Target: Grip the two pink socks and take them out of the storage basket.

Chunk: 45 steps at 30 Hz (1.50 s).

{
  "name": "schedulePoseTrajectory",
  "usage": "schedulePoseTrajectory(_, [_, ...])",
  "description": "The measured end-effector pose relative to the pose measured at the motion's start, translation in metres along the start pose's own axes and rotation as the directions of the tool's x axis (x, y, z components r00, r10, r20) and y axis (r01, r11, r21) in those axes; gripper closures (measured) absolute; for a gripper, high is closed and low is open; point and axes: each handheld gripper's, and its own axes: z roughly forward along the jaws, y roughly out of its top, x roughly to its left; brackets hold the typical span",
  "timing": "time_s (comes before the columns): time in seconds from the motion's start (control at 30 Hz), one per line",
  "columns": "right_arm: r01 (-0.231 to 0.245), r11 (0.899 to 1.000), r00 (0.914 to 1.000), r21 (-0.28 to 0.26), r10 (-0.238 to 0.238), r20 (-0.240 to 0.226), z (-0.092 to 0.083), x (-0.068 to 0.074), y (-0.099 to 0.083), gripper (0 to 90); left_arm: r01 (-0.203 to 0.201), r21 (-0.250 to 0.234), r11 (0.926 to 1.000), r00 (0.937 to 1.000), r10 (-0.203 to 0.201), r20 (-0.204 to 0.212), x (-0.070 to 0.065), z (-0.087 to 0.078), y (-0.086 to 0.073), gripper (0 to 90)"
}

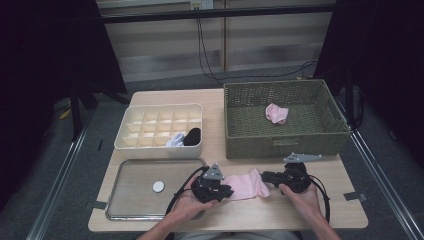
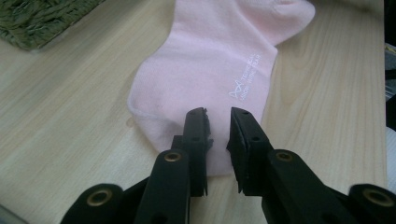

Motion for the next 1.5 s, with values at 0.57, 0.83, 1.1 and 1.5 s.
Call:
schedulePoseTrajectory(0.57, [0.020, 0.998, 0.9995, 0.057, -0.018, -0.027, 0.021, 0.008, 0.000, 77.6, 0.012, 0.010, 0.9999, 0.9998, -0.012, 0.015, 0.000, -0.009, -0.008, 74.0])
schedulePoseTrajectory(0.83, [-0.006, 0.999, 0.9999, 0.038, 0.005, 0.010, 0.002, -0.001, -0.007, 68.6, 0.007, 0.021, 0.9998, 0.9999, -0.007, 0.013, 0.001, -0.011, -0.008, 73.8])
schedulePoseTrajectory(1.1, [0.001, 0.998, 0.9978, 0.071, -0.006, 0.066, 0.008, -0.003, -0.008, 62.8, 0.022, 0.009, 0.9997, 0.9997, -0.022, 0.015, 0.003, -0.012, -0.011, 73.8])
schedulePoseTrajectory(1.5, [-0.017, 0.997, 0.9945, 0.073, 0.009, 0.104, -0.005, -0.015, -0.008, 89.4, 0.014, 0.009, 0.9999, 0.9993, -0.014, 0.035, -0.001, -0.012, -0.012, 75.3])
